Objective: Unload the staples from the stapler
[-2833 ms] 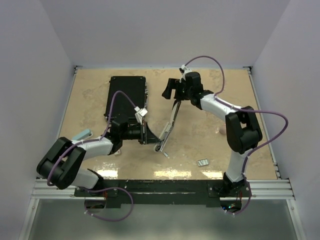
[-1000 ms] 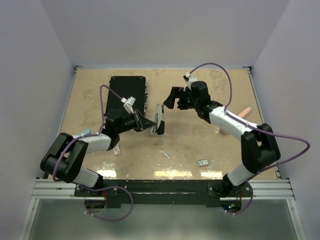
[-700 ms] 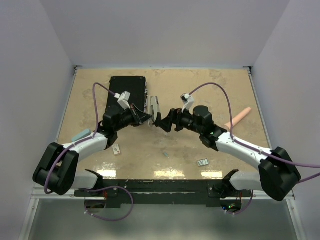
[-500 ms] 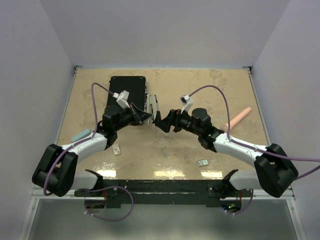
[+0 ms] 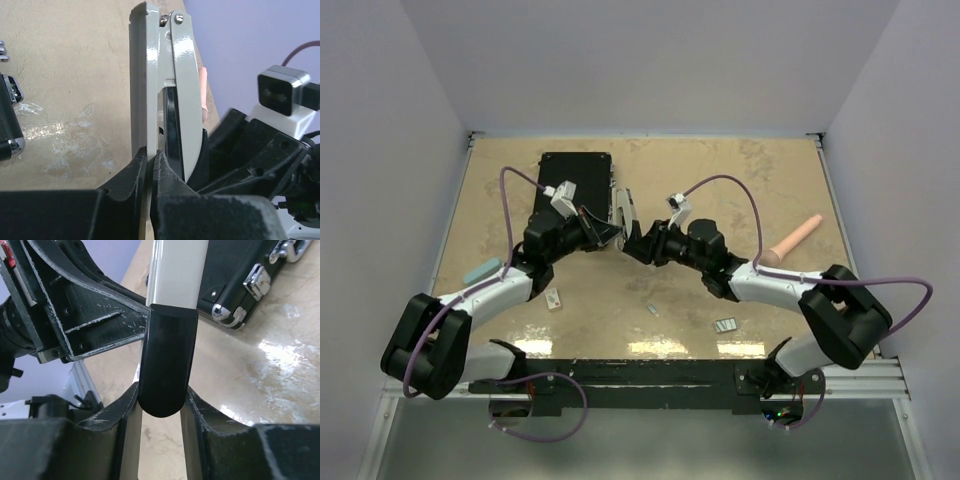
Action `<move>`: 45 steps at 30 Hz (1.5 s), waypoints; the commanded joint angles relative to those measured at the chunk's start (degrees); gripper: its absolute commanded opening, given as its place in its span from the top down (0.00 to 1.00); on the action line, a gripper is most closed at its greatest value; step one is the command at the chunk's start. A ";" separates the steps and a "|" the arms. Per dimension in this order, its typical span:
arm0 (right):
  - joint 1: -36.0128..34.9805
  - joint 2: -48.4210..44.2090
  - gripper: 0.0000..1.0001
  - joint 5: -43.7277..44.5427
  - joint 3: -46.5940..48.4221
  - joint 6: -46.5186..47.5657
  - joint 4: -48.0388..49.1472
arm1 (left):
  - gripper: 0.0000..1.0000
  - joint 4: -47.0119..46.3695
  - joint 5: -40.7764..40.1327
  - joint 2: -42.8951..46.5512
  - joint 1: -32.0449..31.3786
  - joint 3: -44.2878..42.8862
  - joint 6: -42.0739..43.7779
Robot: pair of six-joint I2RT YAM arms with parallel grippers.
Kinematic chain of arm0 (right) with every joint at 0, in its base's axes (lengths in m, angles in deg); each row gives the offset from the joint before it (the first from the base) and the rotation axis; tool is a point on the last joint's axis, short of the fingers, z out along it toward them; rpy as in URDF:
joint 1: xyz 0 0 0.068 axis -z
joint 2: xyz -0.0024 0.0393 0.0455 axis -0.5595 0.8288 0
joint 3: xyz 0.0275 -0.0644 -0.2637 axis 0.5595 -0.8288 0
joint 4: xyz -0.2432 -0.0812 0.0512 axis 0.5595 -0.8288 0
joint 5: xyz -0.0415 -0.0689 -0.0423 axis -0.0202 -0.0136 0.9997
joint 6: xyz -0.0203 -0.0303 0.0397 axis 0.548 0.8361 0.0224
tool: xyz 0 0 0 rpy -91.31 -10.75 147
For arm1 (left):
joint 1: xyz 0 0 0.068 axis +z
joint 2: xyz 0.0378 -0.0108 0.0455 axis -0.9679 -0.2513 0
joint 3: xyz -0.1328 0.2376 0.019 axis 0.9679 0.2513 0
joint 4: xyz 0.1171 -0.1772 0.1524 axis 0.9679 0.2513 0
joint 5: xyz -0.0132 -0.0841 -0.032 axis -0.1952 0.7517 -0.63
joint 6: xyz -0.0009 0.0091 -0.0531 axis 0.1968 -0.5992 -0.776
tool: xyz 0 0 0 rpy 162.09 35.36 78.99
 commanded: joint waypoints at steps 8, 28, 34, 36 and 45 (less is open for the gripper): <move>0.47 -10.83 0.77 17.48 3.65 0.47 -8.49 | 1.00 6.62 -0.25 4.72 -0.29 -0.90 12.32; 8.47 0.50 0.60 11.34 16.58 5.48 -6.14 | 1.00 17.44 8.63 9.55 -8.28 -0.99 23.40; 8.65 4.81 0.49 7.57 17.46 6.09 -3.41 | 1.00 15.42 10.38 8.86 -8.99 0.16 23.75; 8.74 5.77 0.46 7.12 17.72 6.71 -3.14 | 1.00 15.95 11.08 8.06 -9.17 -0.28 24.89; 10.32 9.29 0.43 3.43 21.76 10.22 -6.04 | 1.00 16.84 12.85 5.95 -10.40 -2.13 29.03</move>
